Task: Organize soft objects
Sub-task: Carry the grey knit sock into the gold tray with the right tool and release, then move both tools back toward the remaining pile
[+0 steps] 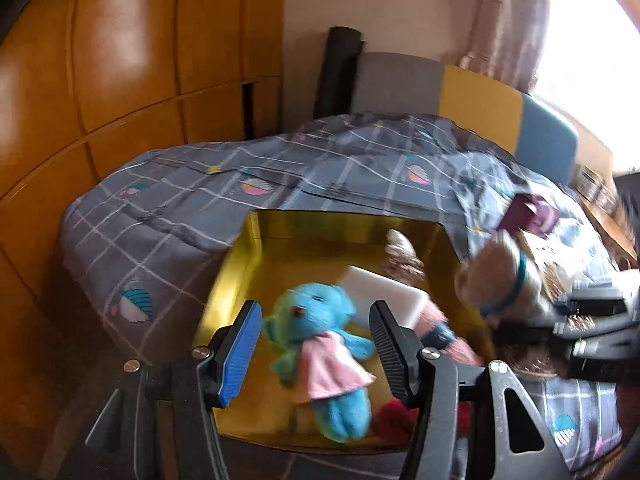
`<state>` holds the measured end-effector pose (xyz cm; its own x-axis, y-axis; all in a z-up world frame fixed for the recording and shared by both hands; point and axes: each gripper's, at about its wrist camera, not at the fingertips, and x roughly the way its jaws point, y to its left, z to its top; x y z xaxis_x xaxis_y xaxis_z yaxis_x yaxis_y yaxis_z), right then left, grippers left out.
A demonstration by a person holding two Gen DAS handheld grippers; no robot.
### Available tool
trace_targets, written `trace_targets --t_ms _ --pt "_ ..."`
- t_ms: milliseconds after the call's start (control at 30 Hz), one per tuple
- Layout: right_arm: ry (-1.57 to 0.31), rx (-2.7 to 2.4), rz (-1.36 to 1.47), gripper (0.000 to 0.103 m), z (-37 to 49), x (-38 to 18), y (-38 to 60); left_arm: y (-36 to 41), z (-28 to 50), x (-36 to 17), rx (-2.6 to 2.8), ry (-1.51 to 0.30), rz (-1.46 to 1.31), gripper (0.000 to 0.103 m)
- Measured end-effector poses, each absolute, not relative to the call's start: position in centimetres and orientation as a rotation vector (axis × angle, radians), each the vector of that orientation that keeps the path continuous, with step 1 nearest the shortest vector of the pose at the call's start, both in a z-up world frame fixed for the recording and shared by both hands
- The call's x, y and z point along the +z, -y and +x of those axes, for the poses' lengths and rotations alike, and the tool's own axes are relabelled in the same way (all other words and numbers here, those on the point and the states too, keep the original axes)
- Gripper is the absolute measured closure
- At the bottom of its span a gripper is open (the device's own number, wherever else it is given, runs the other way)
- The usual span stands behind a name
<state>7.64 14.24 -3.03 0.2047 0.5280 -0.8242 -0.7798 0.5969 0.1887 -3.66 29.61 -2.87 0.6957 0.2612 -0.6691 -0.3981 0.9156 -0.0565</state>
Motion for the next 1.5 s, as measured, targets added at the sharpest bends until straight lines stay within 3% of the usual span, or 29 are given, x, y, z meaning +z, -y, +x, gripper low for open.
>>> trace_targets --t_ms 467,867,1000,1133,1500 --pt "-1.125 0.842 -0.473 0.077 7.3 -11.7 -21.5 -30.8 -4.1 -4.2 0.385 -0.74 -0.229 0.046" --pt "-1.065 0.822 -0.425 0.069 6.7 -11.7 -19.8 -29.6 -3.3 -5.3 0.365 -0.778 -0.228 0.046" --pt "-1.05 0.821 -0.387 0.059 6.5 -11.0 -19.1 -29.3 -3.4 -5.1 0.367 -0.775 -0.22 0.046" --pt "-1.011 0.815 -0.366 0.042 6.0 -10.2 -18.9 -29.1 -3.6 -4.8 0.365 -0.767 -0.214 0.046" --pt "-0.93 0.754 -0.332 0.034 5.2 -8.3 -17.2 -28.2 -3.6 -4.4 0.336 -0.76 -0.199 0.046"
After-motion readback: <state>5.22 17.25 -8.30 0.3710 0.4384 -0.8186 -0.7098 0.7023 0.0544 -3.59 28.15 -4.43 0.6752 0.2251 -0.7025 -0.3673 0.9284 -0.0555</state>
